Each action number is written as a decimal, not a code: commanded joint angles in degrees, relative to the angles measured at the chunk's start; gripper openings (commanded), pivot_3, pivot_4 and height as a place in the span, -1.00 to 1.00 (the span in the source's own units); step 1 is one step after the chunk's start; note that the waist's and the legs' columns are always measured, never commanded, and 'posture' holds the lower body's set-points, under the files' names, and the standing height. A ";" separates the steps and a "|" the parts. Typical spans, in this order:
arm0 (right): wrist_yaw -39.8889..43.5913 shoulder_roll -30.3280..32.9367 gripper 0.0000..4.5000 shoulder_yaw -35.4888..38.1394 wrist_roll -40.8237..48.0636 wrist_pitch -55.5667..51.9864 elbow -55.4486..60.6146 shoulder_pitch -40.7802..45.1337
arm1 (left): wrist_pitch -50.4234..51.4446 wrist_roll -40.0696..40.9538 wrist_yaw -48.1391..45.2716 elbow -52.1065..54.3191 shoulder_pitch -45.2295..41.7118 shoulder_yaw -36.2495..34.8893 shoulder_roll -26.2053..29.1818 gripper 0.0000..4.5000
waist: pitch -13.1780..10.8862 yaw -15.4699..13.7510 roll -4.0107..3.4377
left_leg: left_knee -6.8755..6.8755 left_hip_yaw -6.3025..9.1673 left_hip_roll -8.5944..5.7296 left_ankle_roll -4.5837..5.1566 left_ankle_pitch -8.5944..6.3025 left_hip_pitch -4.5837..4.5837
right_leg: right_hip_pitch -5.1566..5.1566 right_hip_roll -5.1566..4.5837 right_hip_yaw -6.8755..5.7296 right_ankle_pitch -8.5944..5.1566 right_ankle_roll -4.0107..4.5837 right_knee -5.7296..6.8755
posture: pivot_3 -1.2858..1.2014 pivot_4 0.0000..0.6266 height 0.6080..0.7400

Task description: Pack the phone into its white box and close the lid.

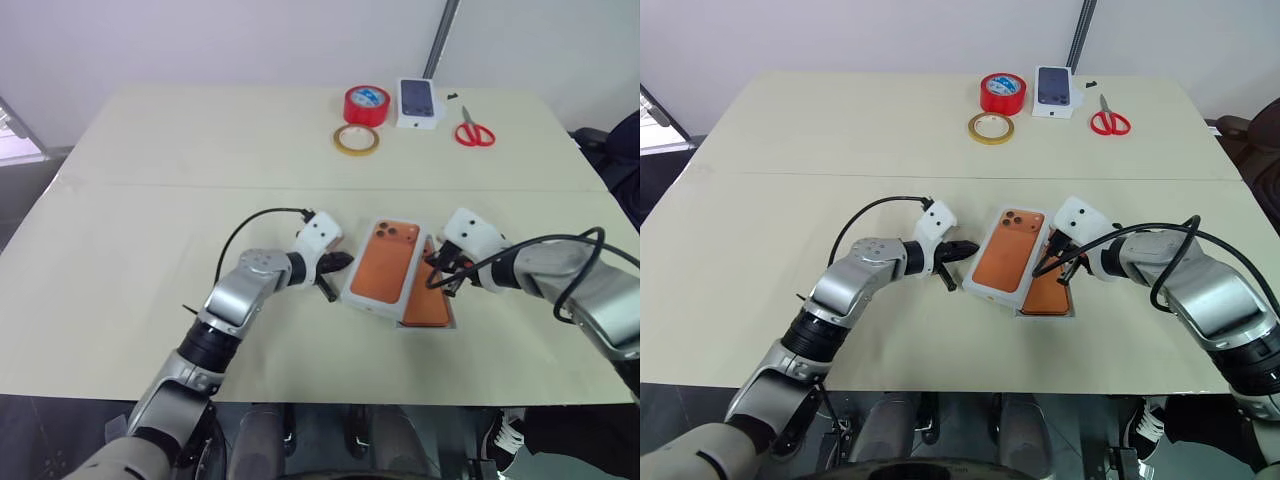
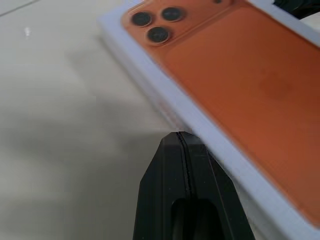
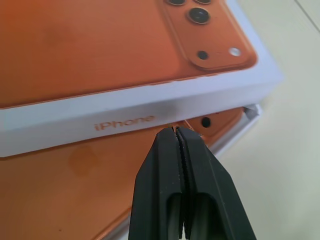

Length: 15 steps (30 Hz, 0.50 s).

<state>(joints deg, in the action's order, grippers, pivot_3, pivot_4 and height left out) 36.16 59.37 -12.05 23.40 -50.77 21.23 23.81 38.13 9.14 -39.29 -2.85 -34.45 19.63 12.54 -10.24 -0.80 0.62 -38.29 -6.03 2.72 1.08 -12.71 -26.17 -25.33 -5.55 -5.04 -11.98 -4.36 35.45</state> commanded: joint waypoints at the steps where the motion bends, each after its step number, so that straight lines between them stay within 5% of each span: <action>1: 1.19 -0.20 -0.98 2.27 -1.00 -0.11 2.59 0.31 | -0.57 0.66 -1.63 1.17 -1.06 0.96 -1.15 -1.00 | 0.00 0.01 0.00 | 0.00 0.00 0.00 0.00 0.00 0.00 | 0.00 0.00 0.00 0.00 0.00 0.00 | 0.03 -0.52 0.85; 15: 5.03 1.37 -0.98 6.45 -3.53 0.25 4.50 -3.86 | 0.96 1.98 -5.02 5.57 -1.54 2.97 -3.47 -1.00 | 0.00 -0.02 0.00 | -0.01 0.01 0.00 0.00 0.00 0.00 | 0.01 0.00 0.00 -0.01 0.02 0.01 | 0.03 -0.52 0.85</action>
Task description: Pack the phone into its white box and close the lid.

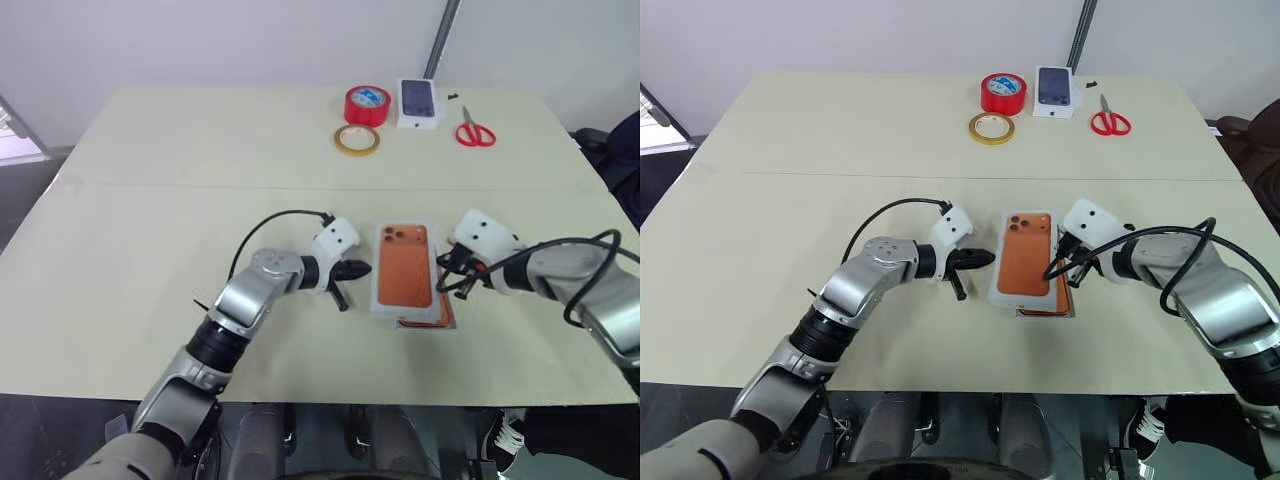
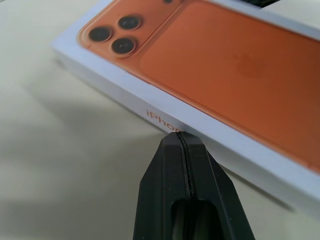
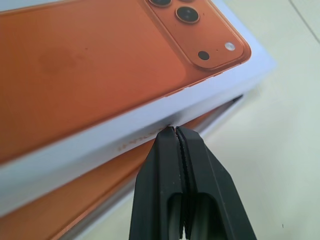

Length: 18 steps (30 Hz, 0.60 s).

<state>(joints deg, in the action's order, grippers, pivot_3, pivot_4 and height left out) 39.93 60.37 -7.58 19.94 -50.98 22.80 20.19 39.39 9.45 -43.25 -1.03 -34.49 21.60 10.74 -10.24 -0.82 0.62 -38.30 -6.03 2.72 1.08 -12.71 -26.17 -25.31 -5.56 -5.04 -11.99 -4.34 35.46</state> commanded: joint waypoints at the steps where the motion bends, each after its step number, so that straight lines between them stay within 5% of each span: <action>1: 1.44 0.45 -0.98 2.19 -0.29 0.55 2.85 -0.58 | -0.11 1.71 -1.25 4.10 -1.44 1.11 -1.78 -1.00 | 0.00 0.00 0.00 | 0.00 0.00 0.00 0.00 0.00 0.00 | 0.00 0.00 0.00 0.00 0.00 0.01 | 0.03 -0.52 0.85; 18: 3.70 0.71 -0.98 4.51 -3.09 1.49 2.60 -3.75 | 0.71 1.29 -2.33 5.30 -1.09 2.85 -1.60 -1.00 | 0.00 -0.01 0.00 | -0.02 0.00 -0.02 0.00 0.00 0.01 | 0.00 0.00 0.00 0.01 -0.03 0.05 | 0.03 -0.52 0.85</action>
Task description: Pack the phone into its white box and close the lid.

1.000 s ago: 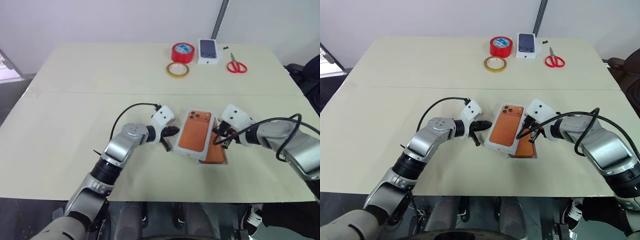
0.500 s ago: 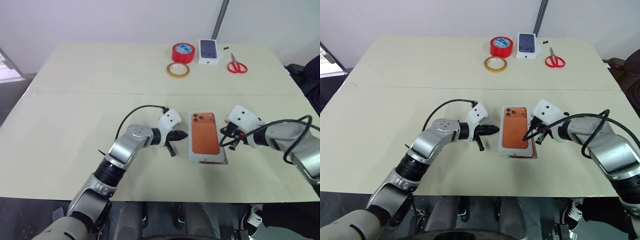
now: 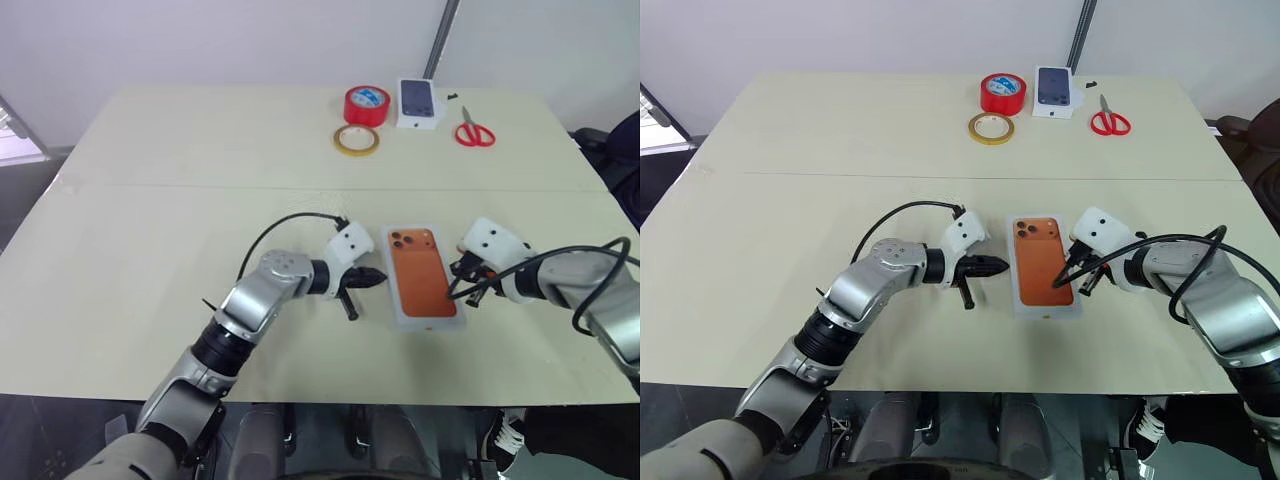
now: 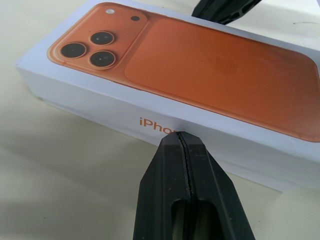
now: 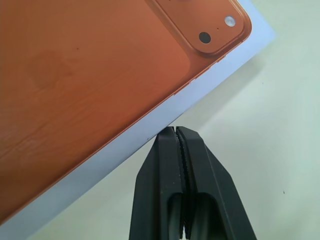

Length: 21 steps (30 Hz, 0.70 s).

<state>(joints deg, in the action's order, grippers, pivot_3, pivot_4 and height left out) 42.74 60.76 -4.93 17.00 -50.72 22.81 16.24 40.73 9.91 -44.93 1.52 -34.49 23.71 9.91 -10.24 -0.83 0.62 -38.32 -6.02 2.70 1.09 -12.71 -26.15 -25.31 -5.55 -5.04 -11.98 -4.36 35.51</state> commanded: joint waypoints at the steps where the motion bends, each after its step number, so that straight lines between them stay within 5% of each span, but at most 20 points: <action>1: 0.96 0.32 -0.98 1.89 -0.25 1.26 2.60 0.12 | -0.69 0.80 -0.70 2.73 -1.08 0.82 -0.71 -1.00 | 0.00 0.00 0.00 | 0.00 0.00 0.00 0.00 0.00 0.00 | 0.00 0.00 0.00 0.00 0.00 0.00 | 0.03 -0.52 0.85; 21: 3.15 0.90 -0.98 3.27 0.15 0.23 5.70 -1.65 | -0.09 1.07 -0.94 3.90 -0.78 1.79 -1.07 -1.00 | 0.00 -0.05 0.00 | -0.01 0.01 -0.01 0.00 0.00 0.00 | 0.00 0.00 0.00 0.01 -0.02 0.01 | 0.03 -0.52 0.85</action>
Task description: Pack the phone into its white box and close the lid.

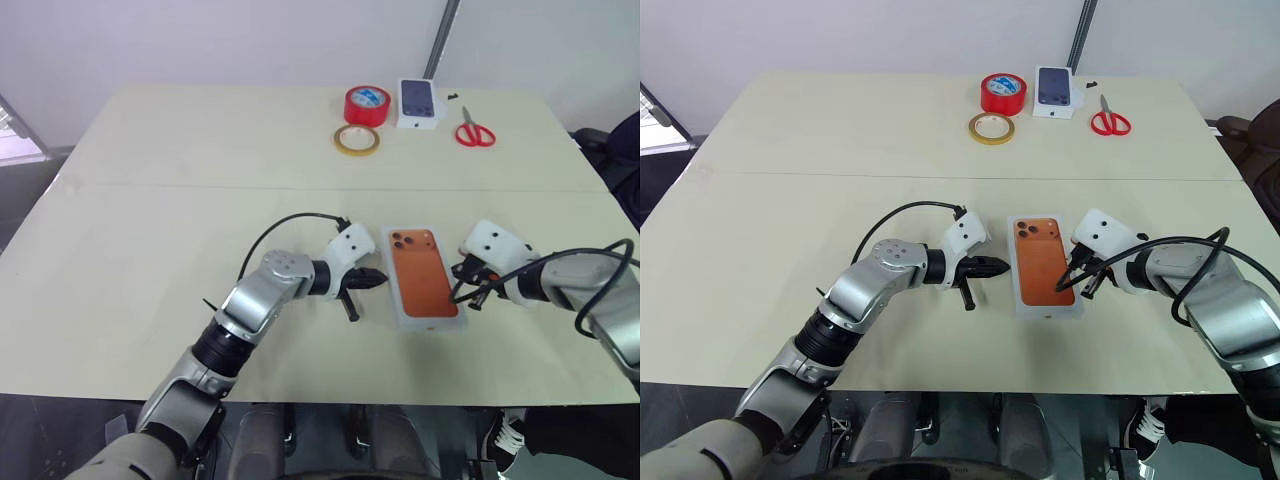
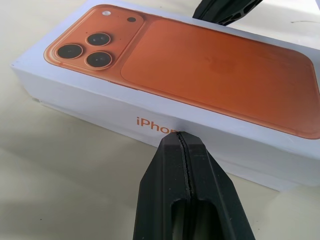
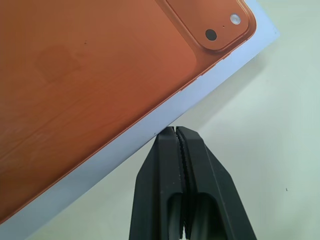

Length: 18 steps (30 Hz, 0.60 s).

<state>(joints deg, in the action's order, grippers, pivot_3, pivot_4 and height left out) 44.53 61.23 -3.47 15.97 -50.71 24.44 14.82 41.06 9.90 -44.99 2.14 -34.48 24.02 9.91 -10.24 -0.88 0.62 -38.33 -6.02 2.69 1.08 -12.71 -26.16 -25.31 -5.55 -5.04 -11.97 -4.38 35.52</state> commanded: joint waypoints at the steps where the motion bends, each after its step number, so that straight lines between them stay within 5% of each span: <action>1: 1.43 0.46 -0.98 1.89 1.17 0.06 4.29 -0.44 | -0.35 1.11 -0.94 3.32 -0.79 1.50 -1.07 -1.00 | 0.00 0.01 0.00 | 0.00 0.00 0.00 0.00 0.00 0.00 | 0.00 0.00 0.00 0.00 0.00 0.00 | 0.03 -0.52 0.85; 18: 1.67 0.86 -0.98 1.85 -0.15 -0.23 4.37 -2.17 | -1.00 -0.55 -0.51 1.06 -0.46 2.95 -0.25 -1.00 | 0.00 0.01 0.00 | -0.01 0.01 -0.01 0.00 0.00 0.00 | 0.01 0.00 0.00 -0.02 0.03 0.00 | 0.03 -0.52 0.85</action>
<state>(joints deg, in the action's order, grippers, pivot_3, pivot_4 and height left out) 45.79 61.75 -2.47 15.91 -51.83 25.90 12.45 41.14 9.20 -45.26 2.27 -34.48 26.17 10.48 -10.24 -0.87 0.62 -38.34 -6.00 2.68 1.09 -12.71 -26.15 -25.30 -5.55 -5.04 -11.99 -4.36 35.52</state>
